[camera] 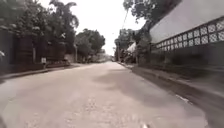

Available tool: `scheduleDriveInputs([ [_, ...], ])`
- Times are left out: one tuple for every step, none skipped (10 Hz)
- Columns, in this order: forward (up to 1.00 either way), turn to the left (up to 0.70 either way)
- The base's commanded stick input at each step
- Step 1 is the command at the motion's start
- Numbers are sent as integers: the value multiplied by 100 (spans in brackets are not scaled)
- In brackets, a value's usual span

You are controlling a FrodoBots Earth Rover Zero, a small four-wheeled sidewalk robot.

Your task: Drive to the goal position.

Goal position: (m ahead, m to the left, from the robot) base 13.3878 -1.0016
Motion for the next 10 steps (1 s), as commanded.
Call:
scheduleDriveInputs([
  [70,0],
  [70,0],
  [70,0],
  [70,0],
  [70,0],
  [70,0],
  [70,0],
  [70,0],
  [70,0],
  [70,0],
])
